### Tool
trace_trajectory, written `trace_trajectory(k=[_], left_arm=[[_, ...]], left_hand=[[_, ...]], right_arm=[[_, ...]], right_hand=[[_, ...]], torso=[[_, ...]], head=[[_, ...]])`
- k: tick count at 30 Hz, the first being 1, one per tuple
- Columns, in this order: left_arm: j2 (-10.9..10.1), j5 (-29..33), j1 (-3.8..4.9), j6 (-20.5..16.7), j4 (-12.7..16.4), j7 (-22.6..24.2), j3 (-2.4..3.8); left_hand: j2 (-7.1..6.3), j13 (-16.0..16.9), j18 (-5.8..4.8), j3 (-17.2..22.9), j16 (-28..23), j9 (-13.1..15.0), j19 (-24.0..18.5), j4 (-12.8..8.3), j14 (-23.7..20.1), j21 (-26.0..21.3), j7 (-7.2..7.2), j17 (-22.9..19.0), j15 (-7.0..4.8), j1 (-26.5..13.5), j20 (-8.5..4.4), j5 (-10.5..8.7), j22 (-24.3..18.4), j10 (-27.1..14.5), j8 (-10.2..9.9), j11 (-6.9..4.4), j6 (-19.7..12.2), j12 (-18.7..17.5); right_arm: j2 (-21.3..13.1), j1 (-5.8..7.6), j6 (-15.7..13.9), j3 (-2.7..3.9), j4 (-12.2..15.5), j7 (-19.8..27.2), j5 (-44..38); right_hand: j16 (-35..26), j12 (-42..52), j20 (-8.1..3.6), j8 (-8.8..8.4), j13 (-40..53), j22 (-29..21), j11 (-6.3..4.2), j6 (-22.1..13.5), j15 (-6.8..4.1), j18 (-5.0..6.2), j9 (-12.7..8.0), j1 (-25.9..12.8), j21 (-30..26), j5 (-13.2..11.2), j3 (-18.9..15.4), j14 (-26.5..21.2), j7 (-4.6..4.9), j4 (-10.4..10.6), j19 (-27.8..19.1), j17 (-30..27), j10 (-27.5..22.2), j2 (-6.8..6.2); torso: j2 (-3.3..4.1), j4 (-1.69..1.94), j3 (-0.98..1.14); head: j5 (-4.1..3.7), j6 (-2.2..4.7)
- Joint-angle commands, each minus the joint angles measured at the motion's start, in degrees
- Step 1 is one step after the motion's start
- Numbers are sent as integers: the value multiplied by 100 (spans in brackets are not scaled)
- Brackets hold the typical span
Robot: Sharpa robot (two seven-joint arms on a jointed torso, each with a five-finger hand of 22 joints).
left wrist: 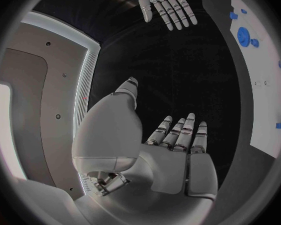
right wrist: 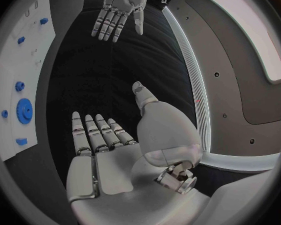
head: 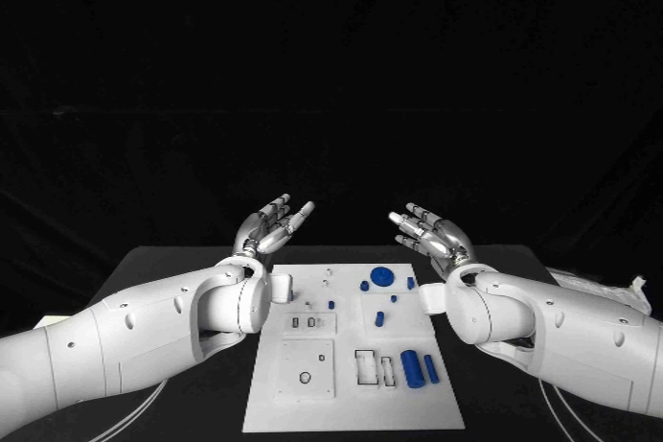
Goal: Assemble the parts on the task board
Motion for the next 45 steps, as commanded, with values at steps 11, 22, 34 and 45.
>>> trace_trajectory(k=[11,22,34,45], left_arm=[[-238,88,10,522,31,242,3],[-674,212,33,1130,458,75,2],[-1236,240,86,1420,1497,-155,28],[-1606,479,171,1448,2200,-124,94]], left_hand=[[432,163,111,340,577,171,1210,-7,2176,494,835,281,65,501,99,-28,263,1694,342,136,1557,305],[767,242,443,516,1084,259,4324,-443,4192,1655,444,473,-571,843,-208,-44,665,4478,732,-376,3915,735],[656,217,427,788,1110,193,5296,-722,4894,2047,361,755,-802,1004,-501,-69,748,4874,507,-509,4177,428],[588,215,407,755,1049,189,5380,-715,4898,2123,369,836,-798,890,-521,-76,774,4895,425,-500,4186,328]], right_arm=[[-30,49,789,39,-456,-53,-1797],[-31,274,802,90,-774,-465,-3901],[-60,660,1341,163,-949,-1520,-6683],[8,904,1938,187,-751,-2337,-8813]], right_hand=[[479,452,35,381,189,257,-145,2790,-208,674,223,1038,625,69,227,3432,635,-742,2396,202,3288,158],[665,324,-435,307,167,326,-456,4017,-710,715,216,1034,1143,-10,728,5105,418,-1179,3692,231,4387,33],[1214,280,-1045,291,200,855,-801,4517,-1212,705,236,1069,2270,-42,733,6707,153,-1195,5025,594,5190,-270],[5806,200,-1234,207,182,2459,-945,4695,-1358,584,225,763,4392,-73,959,6913,13,-1151,5559,4191,5106,-443]], torso=[[2,-15,0],[148,24,-13],[584,201,-80],[1009,332,-131]], head=[[-55,-57],[-124,-28],[-278,120],[-441,288]])
